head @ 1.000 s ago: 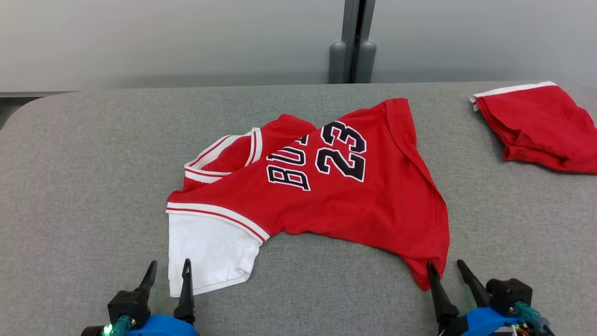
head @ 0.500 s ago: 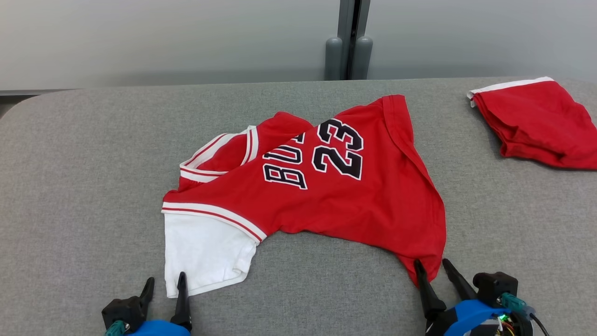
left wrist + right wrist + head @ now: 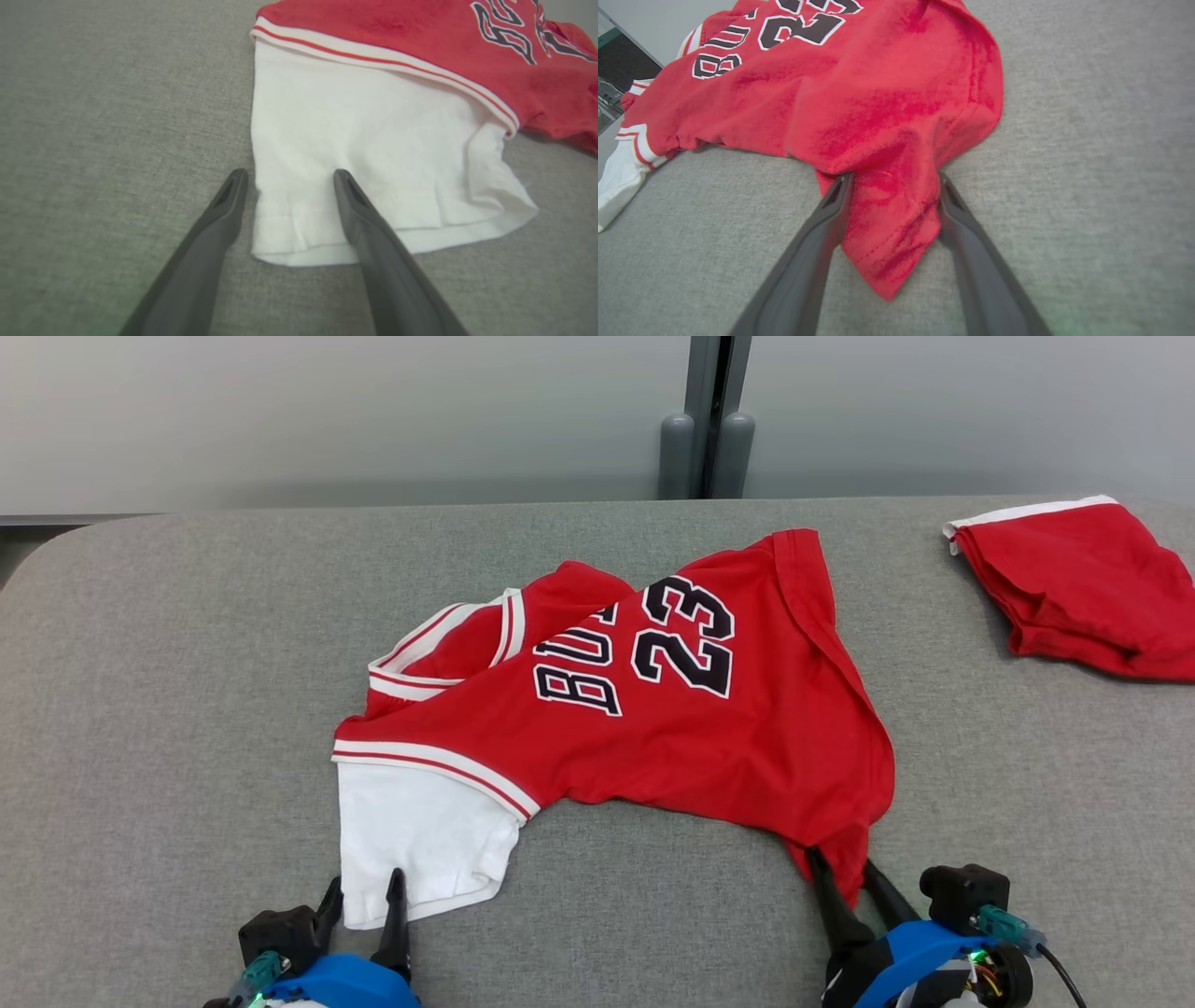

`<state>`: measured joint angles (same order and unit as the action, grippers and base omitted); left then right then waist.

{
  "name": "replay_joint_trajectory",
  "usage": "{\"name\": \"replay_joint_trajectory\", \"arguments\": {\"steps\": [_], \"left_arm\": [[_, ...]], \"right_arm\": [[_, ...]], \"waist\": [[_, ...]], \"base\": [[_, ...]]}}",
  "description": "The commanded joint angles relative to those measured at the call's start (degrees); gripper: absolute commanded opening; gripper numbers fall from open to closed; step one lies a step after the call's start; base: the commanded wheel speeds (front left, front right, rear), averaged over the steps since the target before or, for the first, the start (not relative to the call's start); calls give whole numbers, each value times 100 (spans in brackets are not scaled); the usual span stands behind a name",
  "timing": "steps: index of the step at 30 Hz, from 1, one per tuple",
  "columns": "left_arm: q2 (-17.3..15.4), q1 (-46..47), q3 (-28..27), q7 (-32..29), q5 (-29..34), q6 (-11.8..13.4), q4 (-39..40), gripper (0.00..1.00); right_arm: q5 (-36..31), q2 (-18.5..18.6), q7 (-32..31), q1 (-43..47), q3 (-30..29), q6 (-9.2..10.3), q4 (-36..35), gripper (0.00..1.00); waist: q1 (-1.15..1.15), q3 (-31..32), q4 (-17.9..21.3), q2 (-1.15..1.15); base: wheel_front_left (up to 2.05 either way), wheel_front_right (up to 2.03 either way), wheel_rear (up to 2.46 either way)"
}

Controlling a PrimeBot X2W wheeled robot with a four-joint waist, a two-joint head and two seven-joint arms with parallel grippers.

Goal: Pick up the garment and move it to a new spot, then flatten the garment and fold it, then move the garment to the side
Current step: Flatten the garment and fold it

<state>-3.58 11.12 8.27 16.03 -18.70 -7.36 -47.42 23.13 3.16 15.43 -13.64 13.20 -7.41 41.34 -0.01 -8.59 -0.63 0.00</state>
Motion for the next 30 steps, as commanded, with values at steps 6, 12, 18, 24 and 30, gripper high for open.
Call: {"name": "replay_joint_trajectory", "arguments": {"steps": [6,12,18,24,30], "left_arm": [[75,45,115,-136,-84,-16,-125,0],[-16,36,-59,-89,-101,-13,751,0],[-99,216,-103,-90,-169,-13,1784,0],[-613,1628,321,-89,-364,-13,2293,0],[-1107,3665,670,-141,-673,-12,1922,0]], "right_arm": [[-76,-25,-30,68,-48,-12,-326,0],[-341,-24,-30,257,-216,-10,-1088,0],[-697,82,-30,248,-381,-10,-1892,0],[-887,518,-30,-1077,-147,-10,-2395,0],[-814,742,-132,-3108,69,-10,-2090,0]], "waist": [[1,12,44,0],[1,35,65,0],[1,-1,74,0],[1,-456,132,0],[1,-1206,207,0]], "base": [[0,0,0],[0,0,0],[0,0,0],[0,0,0],[0,0,0]]}}
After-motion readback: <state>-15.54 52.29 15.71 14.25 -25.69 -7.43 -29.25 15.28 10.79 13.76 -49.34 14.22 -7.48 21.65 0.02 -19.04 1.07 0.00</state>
